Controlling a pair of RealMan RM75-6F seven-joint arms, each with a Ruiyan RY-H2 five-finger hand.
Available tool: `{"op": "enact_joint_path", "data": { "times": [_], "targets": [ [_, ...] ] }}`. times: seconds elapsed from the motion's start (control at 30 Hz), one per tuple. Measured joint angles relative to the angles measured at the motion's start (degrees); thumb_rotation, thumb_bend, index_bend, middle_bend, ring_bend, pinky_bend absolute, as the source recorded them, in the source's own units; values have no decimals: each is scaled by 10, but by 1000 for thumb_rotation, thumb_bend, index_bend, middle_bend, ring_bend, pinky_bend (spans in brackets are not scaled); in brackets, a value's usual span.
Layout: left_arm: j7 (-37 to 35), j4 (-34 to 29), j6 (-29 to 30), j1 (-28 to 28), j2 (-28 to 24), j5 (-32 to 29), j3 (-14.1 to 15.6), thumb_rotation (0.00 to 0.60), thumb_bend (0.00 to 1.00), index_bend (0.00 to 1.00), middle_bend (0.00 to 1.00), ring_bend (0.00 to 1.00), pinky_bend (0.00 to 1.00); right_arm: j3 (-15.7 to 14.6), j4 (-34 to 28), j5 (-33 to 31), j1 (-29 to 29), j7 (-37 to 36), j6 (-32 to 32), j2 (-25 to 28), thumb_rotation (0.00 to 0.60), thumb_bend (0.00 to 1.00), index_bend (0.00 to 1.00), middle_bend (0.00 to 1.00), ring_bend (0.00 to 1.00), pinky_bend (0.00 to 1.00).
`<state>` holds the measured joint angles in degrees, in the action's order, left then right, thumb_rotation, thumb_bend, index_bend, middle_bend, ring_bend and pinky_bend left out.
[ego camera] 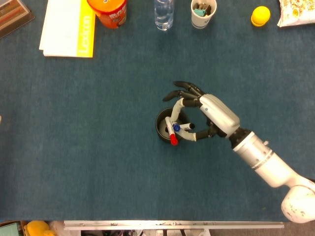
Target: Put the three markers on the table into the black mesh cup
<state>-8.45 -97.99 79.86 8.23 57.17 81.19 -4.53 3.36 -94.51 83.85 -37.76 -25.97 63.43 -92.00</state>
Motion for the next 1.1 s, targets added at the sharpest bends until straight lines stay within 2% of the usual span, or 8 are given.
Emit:
{"op": "enact_joint_path", "data": {
  "times": [0.1, 0.17, 0.27, 0.4, 0.47, 0.73, 0.83, 1.1],
  "targets": [
    [-1, 1, 1, -1, 0, 1, 1, 600, 230, 259, 6, 0, 79, 0, 11, -5, 2, 0, -7, -7, 600, 379, 667, 283, 59, 0],
    [-3, 2, -1, -1, 1, 0, 1, 600, 230, 259, 6, 0, 79, -1, 22, -7, 3, 0, -13, -11, 600, 379, 618, 263, 58, 0],
    [-8, 5, -1, -1, 1, 2, 1, 600, 230, 259, 6, 0, 79, -1, 35, -7, 1, -3, -27, -15, 600, 349, 466, 209, 26, 0],
    [-11, 8, 3, -2, 2, 4, 1, 600, 230, 259, 6, 0, 79, -1, 48, 4, -4, -15, -39, -16, 600, 297, 184, 131, 0, 0],
    [-12, 9, 2, -2, 1, 4, 2, 600, 230, 259, 6, 0, 79, 0, 49, 10, -6, -22, -42, -16, 600, 290, 119, 114, 0, 0],
    [-18, 8, -3, 1, -4, 0, -3, 600, 229, 259, 7, 0, 79, 5, 31, 39, 1, -22, -9, 7, 600, 293, 111, 112, 0, 0],
    [-18, 12, -6, 3, -3, -3, -3, 600, 230, 259, 7, 0, 79, 9, 22, 44, 11, -7, 19, 24, 600, 313, 182, 134, 0, 0],
    [5, 38, -1, 4, 17, -6, -5, 600, 230, 259, 7, 0, 79, 9, 14, 51, 61, 149, 93, 82, 600, 370, 245, 167, 0, 0]
  ]
}}
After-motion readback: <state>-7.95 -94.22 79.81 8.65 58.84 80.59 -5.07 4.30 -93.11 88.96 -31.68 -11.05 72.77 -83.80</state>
